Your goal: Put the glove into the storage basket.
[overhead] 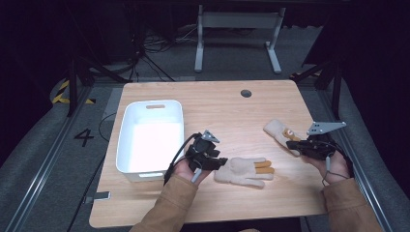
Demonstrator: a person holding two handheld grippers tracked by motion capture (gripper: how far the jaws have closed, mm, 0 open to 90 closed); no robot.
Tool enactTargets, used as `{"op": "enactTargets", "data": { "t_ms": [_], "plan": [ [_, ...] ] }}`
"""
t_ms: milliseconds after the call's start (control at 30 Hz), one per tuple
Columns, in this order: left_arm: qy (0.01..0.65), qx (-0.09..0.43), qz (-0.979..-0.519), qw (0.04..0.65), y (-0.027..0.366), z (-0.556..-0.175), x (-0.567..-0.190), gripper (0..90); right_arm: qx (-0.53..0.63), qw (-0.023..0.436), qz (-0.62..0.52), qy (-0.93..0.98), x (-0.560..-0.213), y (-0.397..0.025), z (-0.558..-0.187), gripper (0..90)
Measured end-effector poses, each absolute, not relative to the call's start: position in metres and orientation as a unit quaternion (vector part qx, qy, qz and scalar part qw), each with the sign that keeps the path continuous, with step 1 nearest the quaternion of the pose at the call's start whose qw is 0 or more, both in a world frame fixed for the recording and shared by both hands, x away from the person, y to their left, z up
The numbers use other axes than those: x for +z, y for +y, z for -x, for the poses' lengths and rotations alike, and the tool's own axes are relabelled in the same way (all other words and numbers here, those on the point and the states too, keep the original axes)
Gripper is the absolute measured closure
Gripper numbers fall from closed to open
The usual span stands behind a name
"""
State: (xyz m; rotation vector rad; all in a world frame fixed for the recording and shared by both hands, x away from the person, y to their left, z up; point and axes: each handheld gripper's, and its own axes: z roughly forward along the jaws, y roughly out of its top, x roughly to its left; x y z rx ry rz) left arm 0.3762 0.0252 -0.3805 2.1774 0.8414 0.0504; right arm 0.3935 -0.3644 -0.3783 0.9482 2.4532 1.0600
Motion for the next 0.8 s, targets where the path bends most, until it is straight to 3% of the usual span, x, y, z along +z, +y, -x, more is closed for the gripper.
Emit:
{"op": "enactTargets", "data": {
  "t_ms": [400,800],
  "plan": [
    [0.384,0.063,-0.835,0.389,0.050,-0.381,-0.382,55.5,0.383,0.175,-0.378,0.824,-0.376,-0.375,-0.400,85.6],
    [0.383,0.088,-0.842,0.369,0.052,-0.371,-0.388,56.1,0.391,0.209,-0.496,0.746,-0.390,-0.391,-0.425,71.4]
  ]
}}
